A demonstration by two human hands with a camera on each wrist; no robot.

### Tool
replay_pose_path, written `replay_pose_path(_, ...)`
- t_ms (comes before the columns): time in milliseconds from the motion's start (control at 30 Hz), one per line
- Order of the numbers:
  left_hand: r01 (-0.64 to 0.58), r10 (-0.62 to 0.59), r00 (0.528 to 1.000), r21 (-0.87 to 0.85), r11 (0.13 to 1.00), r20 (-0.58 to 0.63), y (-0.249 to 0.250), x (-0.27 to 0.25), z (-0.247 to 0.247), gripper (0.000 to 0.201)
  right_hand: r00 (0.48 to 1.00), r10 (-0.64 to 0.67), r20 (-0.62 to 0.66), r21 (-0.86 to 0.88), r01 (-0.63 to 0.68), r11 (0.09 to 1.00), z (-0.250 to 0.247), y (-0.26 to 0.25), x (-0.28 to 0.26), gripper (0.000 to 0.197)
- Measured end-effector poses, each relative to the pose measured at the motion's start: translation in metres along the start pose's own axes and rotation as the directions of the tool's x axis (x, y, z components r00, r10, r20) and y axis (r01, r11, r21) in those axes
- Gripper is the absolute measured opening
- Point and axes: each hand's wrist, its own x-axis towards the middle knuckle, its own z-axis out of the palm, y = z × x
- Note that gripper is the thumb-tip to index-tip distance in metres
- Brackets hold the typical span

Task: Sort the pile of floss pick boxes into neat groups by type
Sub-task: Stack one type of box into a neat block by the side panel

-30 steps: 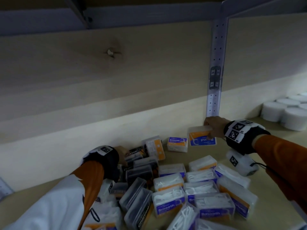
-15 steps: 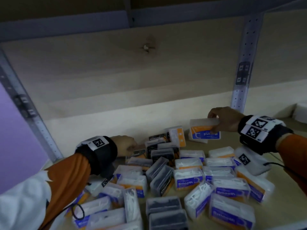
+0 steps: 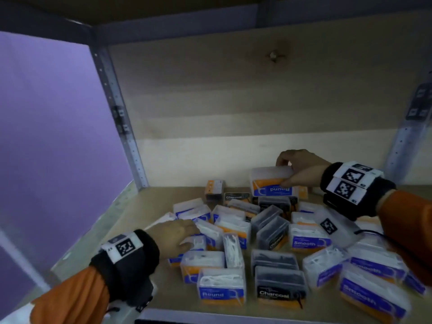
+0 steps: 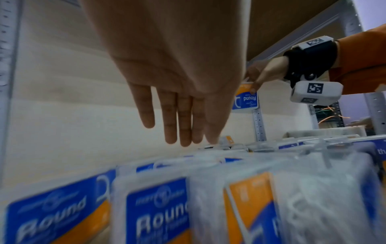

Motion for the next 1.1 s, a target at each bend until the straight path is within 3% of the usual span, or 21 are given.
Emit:
replay_pose_path(167, 0.085, -0.088, 0.994, -0.064, 0.994, -0.061, -0.003, -0.012, 0.036, 0.056, 0.997, -0.064, 0.034, -0.059, 0.066, 0.996, 0.014, -0.038, 0.021, 0.049)
replay_pose_path(367, 0.194, -0.193, 0.981, -0.160, 0.968, 0.018, -0.003, -0.007, 0.060, 0.063, 0.992, -0.111, 0.054, -0.091, 0.115, 0.989, 0.035, -0.072, 0.052, 0.052)
replay_pose_path(467, 0.199, -0.199, 0.980, -0.130, 0.971, 0.017, -0.003, -0.004, 0.067, 0.077, 0.992, -0.108, 0.059, -0.131, 0.115, 0.985, 0.048, -0.086, 0.070, 0.053)
replay_pose_path(600, 0.187, -0.191, 0.981, -0.173, 0.967, -0.009, -0.005, -0.002, 0.071, 0.065, 0.992, -0.096, 0.079, -0.177, 0.109, 0.978, 0.065, -0.104, 0.094, 0.054)
replay_pose_path(733, 0.174, -0.185, 0.982, -0.186, 0.967, -0.044, -0.006, 0.000, 0.077, 0.074, 0.992, -0.093, 0.086, -0.213, 0.109, 0.971, 0.082, -0.118, 0.117, 0.051)
replay_pose_path(833, 0.158, -0.179, 0.979, -0.200, 0.967, -0.093, -0.007, 0.002, 0.083, 0.065, 0.990, -0.106, 0.091, -0.242, 0.125, 0.962, 0.091, -0.127, 0.131, 0.047)
replay_pose_path(1100, 0.143, -0.179, 0.973, -0.228, 0.963, -0.147, -0.005, 0.003, 0.088, 0.064, 0.990, -0.062, 0.129, -0.326, 0.101, 0.940, 0.115, -0.141, 0.151, 0.038)
